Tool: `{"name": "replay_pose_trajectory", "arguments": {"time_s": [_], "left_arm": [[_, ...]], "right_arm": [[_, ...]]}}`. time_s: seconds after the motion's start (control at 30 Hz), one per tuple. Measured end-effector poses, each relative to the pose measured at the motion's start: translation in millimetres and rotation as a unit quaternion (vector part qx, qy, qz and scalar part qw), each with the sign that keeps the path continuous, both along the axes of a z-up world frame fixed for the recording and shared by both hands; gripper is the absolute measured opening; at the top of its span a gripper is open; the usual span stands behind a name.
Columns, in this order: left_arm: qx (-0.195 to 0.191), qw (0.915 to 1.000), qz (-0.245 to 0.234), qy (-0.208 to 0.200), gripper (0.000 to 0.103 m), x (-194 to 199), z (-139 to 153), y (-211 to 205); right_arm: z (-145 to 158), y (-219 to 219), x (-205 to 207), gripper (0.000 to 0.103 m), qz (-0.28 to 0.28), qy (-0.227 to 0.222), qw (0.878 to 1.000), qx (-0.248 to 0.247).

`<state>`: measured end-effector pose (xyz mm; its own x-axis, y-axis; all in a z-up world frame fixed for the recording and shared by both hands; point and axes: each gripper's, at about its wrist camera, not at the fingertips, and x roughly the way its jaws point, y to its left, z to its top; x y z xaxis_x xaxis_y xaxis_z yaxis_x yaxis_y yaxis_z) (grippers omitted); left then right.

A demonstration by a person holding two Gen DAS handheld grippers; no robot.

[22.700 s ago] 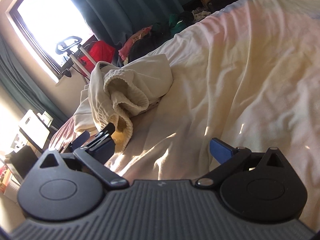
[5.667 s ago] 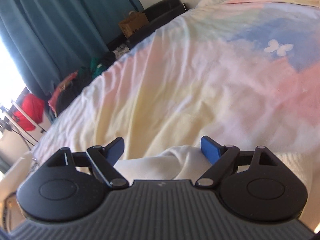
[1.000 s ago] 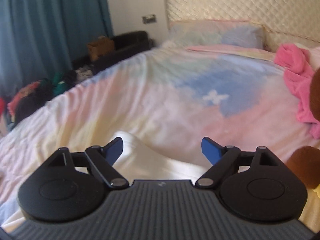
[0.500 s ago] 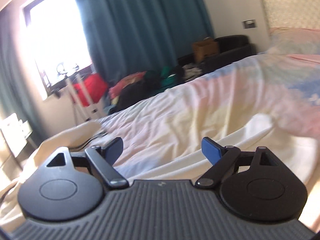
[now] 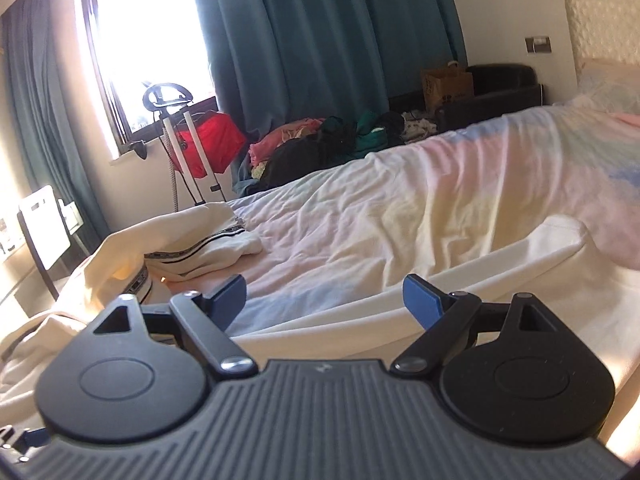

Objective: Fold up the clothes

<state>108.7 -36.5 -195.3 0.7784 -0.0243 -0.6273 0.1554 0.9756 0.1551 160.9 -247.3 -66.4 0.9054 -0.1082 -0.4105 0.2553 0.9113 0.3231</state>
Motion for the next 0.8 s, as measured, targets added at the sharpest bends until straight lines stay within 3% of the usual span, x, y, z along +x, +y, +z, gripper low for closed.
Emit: {"name": "replay_pose_trajectory", "arguments": {"time_s": [0.27,0.37,0.63,0.8], "left_arm": [[0.023,0.9937,-0.096,-0.053,0.087,98.1,-5.0,-99.7],[0.039,0.9920,-0.095,-0.073,0.087,144.5,-12.8,-133.4],[0.038,0.9963,-0.051,-0.057,0.087,240.7,-35.6,-151.7],[0.037,0.9979,-0.023,-0.047,0.073,300.8,-49.9,-163.2]], "right_arm": [[-17.8,-29.9,11.1,0.087,-0.061,0.010,0.996,0.059],[-26.0,-41.7,17.3,0.087,-0.094,0.011,0.993,0.071],[-50.0,-58.2,56.4,0.087,-0.139,0.011,0.989,0.053],[-70.4,-65.3,78.0,0.087,-0.137,0.037,0.988,0.063]]}}
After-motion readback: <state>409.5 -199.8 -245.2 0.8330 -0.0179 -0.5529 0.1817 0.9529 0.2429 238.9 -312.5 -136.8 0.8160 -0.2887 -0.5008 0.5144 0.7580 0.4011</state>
